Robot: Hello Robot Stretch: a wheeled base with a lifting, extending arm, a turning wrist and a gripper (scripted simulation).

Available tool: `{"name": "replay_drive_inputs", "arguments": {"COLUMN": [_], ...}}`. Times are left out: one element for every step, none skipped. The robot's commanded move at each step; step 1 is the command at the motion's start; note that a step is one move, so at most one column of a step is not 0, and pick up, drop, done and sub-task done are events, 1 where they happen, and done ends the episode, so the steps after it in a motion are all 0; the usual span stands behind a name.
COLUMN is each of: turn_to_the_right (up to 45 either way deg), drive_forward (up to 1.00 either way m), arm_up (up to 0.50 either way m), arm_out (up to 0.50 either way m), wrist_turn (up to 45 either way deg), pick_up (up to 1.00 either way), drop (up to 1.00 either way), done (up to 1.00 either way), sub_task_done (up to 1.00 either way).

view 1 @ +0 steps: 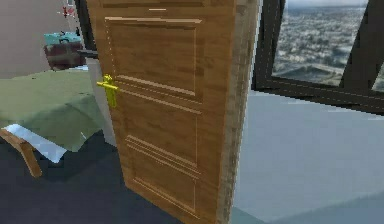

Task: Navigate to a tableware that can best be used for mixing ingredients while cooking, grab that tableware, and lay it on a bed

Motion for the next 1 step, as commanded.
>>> {"name": "replay_drive_inputs", "arguments": {"turn_to_the_right": [0.0], "drive_forward": [0.00], "arm_up": [-0.08], "arm_out": [0.00], "wrist_turn": [0.0], "pick_up": [0.00], "drop": [0.00], "done": [0.00], "sub_task_done": [0.00]}}
